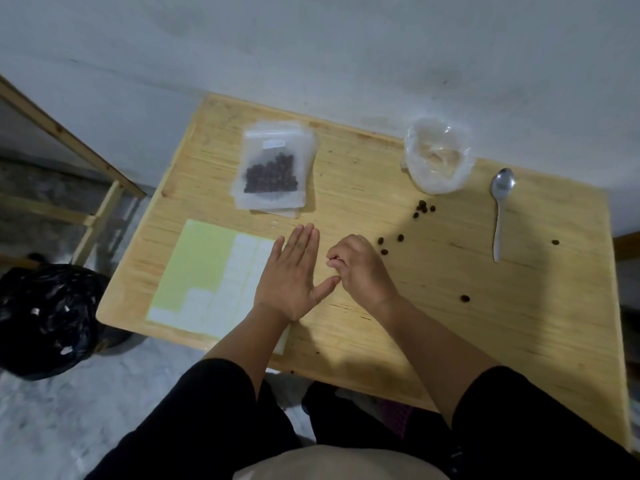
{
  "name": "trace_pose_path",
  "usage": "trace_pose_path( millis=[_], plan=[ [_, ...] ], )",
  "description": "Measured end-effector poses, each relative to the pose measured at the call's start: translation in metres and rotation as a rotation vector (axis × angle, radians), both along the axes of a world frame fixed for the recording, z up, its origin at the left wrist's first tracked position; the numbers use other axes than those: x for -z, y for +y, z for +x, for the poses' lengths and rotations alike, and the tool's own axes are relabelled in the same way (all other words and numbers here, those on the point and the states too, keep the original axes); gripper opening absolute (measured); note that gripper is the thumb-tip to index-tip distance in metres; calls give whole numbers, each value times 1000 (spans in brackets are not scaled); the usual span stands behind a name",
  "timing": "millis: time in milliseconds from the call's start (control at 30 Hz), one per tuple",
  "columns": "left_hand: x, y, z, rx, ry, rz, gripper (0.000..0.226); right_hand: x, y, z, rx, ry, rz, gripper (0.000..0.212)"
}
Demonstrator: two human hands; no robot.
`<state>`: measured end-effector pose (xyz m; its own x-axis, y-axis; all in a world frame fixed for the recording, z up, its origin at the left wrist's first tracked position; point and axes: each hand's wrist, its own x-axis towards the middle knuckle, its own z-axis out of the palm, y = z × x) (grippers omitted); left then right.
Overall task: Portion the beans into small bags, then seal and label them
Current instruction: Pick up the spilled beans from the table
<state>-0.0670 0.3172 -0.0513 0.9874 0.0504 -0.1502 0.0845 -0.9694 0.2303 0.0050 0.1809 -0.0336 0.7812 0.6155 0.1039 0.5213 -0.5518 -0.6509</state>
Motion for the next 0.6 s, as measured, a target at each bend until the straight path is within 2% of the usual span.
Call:
trace_pose_path(
  millis=[133,300,367,533,600],
  plan=[
    [-2,-3,0,-11,15,3,91,-3,-10,-10,137,113,-14,3],
    [-6,-16,15,-12,73,4,92,-10,-32,-14,619,213,133,15],
    [-7,-28,26,7,89,1,90,-11,-40,-11,727,232,151,15],
    [-5,-43,38,25,78,31,87,-8,-51,3,695,231,26,21],
    [-4,-42,38,24,68,36,89,-6,-52,8,676,197,19,17]
  ],
)
